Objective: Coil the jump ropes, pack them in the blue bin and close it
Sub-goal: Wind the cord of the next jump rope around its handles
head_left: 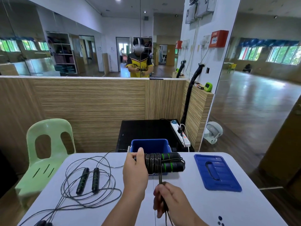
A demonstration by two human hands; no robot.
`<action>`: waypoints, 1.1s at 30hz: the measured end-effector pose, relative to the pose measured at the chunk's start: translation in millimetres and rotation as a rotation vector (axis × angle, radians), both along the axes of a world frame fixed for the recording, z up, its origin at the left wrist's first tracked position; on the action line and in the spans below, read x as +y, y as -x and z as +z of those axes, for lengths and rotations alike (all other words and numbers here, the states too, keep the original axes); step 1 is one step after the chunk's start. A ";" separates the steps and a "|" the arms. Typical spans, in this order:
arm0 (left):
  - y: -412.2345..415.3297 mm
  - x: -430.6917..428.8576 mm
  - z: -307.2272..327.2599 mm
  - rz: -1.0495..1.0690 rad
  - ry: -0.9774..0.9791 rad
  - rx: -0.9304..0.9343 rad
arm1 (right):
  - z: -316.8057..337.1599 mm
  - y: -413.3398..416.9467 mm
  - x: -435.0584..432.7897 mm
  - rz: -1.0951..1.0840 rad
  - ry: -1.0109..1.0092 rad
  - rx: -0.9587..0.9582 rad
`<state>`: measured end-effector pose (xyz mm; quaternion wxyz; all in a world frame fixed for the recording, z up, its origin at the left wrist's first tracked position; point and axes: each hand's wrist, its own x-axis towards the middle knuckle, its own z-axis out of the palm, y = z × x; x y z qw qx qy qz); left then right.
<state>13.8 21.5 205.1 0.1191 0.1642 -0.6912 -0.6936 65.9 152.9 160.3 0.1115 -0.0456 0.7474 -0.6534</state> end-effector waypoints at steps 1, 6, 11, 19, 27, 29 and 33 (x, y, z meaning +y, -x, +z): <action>-0.7 -0.2 -0.1 -0.005 -0.013 -0.015 | -4.2 4.3 4.6 0.022 -0.007 -0.013; -4.0 -4.4 3.5 -0.038 -0.067 -0.049 | -14.8 31.1 29.7 0.149 -0.076 -0.097; -10.1 -9.5 7.5 -0.114 -0.073 -0.044 | 7.6 59.3 58.3 0.249 -0.241 -0.097; -14.8 -9.5 3.4 -0.238 0.147 0.017 | 75.4 106.3 74.7 0.396 -0.594 0.005; -11.7 -11.6 -12.9 -0.167 0.375 0.039 | 120.9 100.3 49.4 0.286 -0.607 -0.030; -11.2 -13.2 -15.0 -0.144 0.414 0.036 | 119.5 92.5 42.4 0.221 -0.503 -0.113; -6.2 -15.8 -16.3 -0.081 0.406 0.032 | 116.2 71.2 29.7 0.140 -0.319 -0.215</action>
